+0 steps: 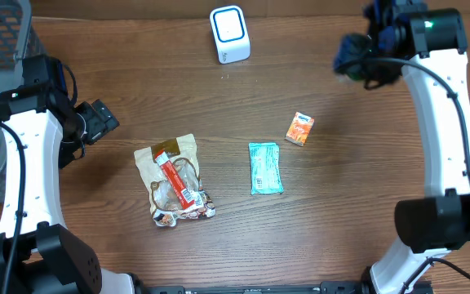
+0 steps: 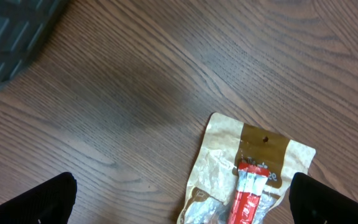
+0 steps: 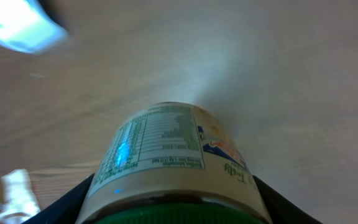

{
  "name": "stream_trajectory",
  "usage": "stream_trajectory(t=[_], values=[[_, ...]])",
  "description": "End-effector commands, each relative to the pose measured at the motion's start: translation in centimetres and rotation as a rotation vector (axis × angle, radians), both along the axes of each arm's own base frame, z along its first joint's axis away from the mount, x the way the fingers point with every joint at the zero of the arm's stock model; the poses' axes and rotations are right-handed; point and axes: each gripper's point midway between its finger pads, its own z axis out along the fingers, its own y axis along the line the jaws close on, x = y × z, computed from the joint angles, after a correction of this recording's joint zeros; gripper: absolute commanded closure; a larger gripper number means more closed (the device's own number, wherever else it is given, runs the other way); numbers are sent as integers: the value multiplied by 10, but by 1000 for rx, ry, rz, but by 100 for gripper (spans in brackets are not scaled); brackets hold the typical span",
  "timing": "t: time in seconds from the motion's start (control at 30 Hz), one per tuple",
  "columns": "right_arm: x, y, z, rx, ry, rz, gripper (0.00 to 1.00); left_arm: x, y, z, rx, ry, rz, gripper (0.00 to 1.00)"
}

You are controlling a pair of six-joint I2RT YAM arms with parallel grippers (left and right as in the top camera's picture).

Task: Scan the item barcode
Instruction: 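Move the jar right and lower it onto the table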

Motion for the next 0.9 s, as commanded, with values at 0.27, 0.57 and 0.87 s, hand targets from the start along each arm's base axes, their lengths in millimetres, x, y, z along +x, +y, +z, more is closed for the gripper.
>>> stream_trajectory(t=[0.27,0.57,0.87], values=[[-69,-98,-143,31,324,-283,96,5,0,6,13,-18,-24,0],[-89,-135,-174,56,339,-417,89,5,0,6,13,-18,-24,0],[-90,-136,-174,56,344,-418,58,5,0,6,13,-18,-24,0]])
